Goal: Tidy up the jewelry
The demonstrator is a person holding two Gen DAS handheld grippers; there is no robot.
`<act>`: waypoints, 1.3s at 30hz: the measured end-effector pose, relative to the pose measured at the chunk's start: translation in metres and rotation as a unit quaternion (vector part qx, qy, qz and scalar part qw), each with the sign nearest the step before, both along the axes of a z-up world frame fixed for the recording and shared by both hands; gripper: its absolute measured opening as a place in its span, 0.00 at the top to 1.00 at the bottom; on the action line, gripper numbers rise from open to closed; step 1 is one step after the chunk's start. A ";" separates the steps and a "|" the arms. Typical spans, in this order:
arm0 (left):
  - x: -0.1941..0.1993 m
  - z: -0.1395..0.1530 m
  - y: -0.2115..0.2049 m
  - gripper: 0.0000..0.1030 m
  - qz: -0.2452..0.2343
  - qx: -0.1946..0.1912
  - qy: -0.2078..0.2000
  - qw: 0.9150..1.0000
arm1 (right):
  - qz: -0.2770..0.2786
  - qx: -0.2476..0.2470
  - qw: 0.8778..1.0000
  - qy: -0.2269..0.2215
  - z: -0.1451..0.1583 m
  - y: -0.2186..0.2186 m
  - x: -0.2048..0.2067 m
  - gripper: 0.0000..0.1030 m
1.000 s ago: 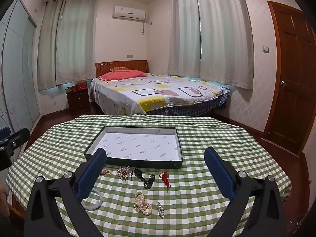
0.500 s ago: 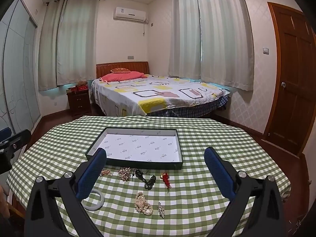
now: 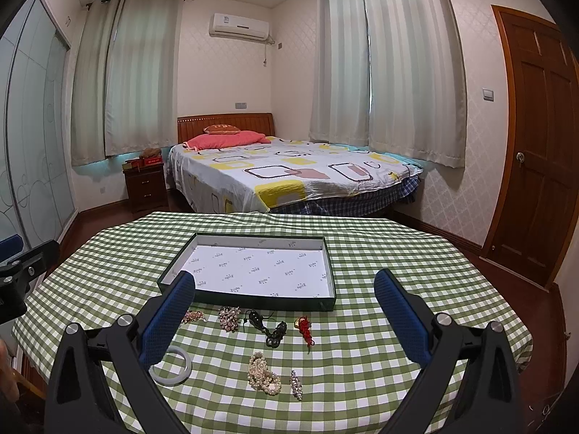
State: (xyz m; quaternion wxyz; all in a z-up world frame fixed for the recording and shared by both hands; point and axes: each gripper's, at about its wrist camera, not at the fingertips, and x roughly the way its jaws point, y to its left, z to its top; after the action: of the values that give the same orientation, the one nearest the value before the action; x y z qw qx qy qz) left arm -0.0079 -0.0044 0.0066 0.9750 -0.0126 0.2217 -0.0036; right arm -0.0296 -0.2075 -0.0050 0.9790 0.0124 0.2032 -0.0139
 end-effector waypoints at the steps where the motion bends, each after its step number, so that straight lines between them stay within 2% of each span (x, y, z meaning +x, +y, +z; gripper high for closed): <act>1: 0.000 -0.001 0.000 0.03 0.000 0.000 0.001 1.000 | 0.000 0.000 1.000 0.000 0.000 0.000 0.000 0.06; 39: 0.005 -0.013 0.001 0.03 0.006 -0.003 0.019 1.000 | 0.002 -0.001 1.000 -0.001 0.000 -0.001 0.000 0.06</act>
State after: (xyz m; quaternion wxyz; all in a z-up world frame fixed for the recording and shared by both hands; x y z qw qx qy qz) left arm -0.0030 -0.0035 -0.0061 0.9706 -0.0166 0.2401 0.0014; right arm -0.0293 -0.2081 -0.0051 0.9792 0.0110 0.2024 -0.0121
